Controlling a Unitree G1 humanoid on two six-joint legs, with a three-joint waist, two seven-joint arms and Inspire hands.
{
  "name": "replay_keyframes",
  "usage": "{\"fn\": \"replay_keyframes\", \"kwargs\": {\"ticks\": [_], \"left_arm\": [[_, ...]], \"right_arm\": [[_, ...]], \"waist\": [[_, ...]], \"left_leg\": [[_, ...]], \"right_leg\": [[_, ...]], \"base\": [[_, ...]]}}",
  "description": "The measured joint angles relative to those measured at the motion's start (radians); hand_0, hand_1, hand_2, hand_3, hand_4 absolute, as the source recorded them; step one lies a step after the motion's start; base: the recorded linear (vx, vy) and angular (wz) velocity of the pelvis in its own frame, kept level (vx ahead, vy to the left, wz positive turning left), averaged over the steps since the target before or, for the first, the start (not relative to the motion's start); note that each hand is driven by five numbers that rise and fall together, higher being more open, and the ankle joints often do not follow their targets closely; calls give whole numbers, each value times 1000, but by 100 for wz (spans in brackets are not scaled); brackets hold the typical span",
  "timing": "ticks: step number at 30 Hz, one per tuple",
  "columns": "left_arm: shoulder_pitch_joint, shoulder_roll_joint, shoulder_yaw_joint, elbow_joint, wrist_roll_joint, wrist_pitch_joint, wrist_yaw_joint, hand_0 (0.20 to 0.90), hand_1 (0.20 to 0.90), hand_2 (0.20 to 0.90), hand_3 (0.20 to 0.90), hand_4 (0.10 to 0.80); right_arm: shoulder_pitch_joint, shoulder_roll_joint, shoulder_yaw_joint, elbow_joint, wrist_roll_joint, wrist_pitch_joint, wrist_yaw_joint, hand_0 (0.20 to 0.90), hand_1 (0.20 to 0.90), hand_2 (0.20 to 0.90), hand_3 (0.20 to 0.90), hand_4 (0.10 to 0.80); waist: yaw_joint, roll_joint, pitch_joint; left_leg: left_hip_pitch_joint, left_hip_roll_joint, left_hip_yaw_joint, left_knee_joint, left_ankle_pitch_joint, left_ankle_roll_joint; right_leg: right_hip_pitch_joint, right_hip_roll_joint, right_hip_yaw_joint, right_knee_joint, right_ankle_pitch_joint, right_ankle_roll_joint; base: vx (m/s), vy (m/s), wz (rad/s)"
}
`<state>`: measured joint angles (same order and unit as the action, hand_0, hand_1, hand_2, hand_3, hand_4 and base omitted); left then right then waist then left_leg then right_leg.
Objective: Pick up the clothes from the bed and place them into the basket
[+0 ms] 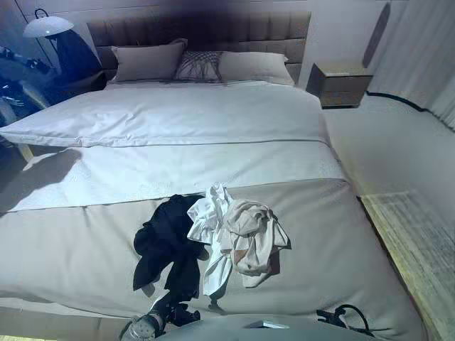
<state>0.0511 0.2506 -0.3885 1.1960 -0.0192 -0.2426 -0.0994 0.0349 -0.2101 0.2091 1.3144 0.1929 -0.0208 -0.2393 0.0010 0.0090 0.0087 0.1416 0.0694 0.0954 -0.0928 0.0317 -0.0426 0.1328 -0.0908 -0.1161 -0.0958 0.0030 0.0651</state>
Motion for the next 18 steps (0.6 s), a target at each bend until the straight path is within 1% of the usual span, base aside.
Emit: {"fn": "replay_keyframes", "kwargs": {"ticks": [8,12,14,16,18], "left_arm": [[0,0,4,0,-23,6,-22,900,900,900,900,800],[0,-4,14,0,-26,22,-14,900,900,900,900,800],[1,-4,14,0,-26,15,0,900,900,900,900,800],[1,-5,14,0,-26,14,16,900,900,900,900,800],[0,-4,14,-1,-26,14,18,900,900,900,900,800]], "right_arm": [[0,0,0,0,0,0,0,900,900,900,900,800],[2,0,0,0,0,-9,-10,900,900,900,900,800],[6,2,1,0,-25,-41,-41,900,900,900,900,800],[7,0,6,-3,-101,-80,-76,900,900,900,900,800],[7,-8,24,-30,-123,-97,-101,900,900,900,900,800]], "waist": [[0,0,0],[1,-1,0],[3,-1,0],[3,-2,1],[10,-3,2]], "left_leg": [[0,0,-1,0,0,0],[0,0,-1,0,0,0],[-1,0,-3,0,0,0],[-3,0,-7,0,0,0],[-6,0,-9,0,0,0]], "right_leg": [[0,0,-1,0,0,0],[1,0,-2,0,0,0],[1,0,-4,0,0,0],[0,0,-6,0,0,0],[-1,0,-7,0,0,0]], "base": [[0,0,0],[0,0,0],[0,0,0],[1,-15,1],[15,-41,3]]}}
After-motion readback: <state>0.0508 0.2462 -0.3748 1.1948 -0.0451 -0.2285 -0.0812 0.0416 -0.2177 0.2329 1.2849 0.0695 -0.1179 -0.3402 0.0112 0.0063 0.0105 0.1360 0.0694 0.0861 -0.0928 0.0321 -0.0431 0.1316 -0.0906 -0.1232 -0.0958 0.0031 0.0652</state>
